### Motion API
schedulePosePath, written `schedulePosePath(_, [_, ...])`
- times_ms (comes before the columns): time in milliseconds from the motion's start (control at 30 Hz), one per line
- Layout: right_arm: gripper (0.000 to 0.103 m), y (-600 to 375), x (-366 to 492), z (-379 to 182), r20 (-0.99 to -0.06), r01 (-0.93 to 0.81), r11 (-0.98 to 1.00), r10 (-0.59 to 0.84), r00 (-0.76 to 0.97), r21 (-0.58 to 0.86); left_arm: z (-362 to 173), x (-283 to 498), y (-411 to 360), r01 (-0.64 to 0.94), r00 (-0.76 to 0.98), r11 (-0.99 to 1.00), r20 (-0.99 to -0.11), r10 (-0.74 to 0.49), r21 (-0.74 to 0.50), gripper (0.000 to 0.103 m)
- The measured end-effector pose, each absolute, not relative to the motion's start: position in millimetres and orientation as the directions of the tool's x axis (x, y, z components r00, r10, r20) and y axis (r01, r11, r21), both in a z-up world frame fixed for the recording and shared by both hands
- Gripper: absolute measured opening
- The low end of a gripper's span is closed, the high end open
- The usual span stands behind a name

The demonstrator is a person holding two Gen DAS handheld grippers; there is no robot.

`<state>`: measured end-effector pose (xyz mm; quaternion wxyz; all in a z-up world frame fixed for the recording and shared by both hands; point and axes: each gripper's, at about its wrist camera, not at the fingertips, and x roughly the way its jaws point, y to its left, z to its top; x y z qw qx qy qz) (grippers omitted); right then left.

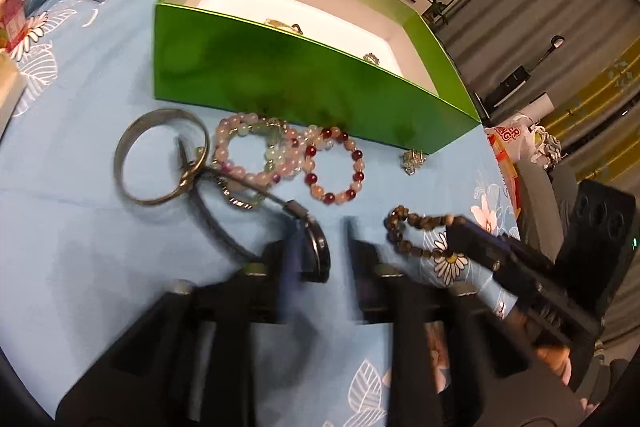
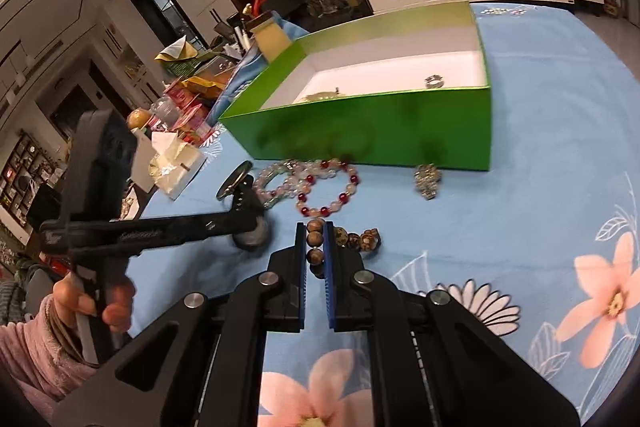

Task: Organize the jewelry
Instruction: 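Grasp the black strap watch with the left tool while the right tool holds the bracelet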

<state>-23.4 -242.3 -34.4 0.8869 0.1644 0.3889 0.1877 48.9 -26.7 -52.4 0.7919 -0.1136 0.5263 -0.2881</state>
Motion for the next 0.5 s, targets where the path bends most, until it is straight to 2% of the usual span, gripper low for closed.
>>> schedulePosePath(100, [0.008, -239.4, -24.4, -38.8, -0.643, -0.195, 0.883, 0.448, 0.621, 0.428, -53.1, 46.1, -37.5, 0.371, 0.281, 0.825, -0.795, -0.537, -0.426, 0.05])
schedulePosePath(200, [0.008, -241.1, -25.6, -40.1, -0.644, -0.19, 0.883, 0.447, 0.621, 0.429, -49.6, 41.5, -45.8, 0.44, 0.271, 0.82, -0.817, -0.509, -0.365, 0.061])
schedulePosePath(300, [0.008, -243.6, -25.1, -40.7, -0.64, -0.187, 0.88, 0.45, 0.623, 0.436, -46.2, 31.7, -60.9, 0.534, 0.291, 0.811, -0.85, -0.44, -0.237, 0.062])
schedulePosePath(367, [0.008, -244.2, -24.5, -40.5, -0.638, -0.186, 0.878, 0.452, 0.623, 0.44, -48.1, 23.9, -70.9, 0.592, 0.304, 0.793, -0.873, -0.382, -0.141, 0.061])
schedulePosePath(433, [0.008, -244.1, -23.7, -41.6, -0.641, -0.185, 0.881, 0.449, 0.622, 0.436, -52.7, 20.5, -76.1, 0.627, 0.298, 0.773, -0.888, -0.35, -0.094, 0.044])
schedulePosePath(500, [0.008, -244.3, -22.9, -43.8, -0.647, -0.18, 0.883, 0.444, 0.62, 0.433, -55.4, 15.2, -81.5, 0.664, 0.299, 0.746, -0.895, -0.331, -0.054, 0.044])
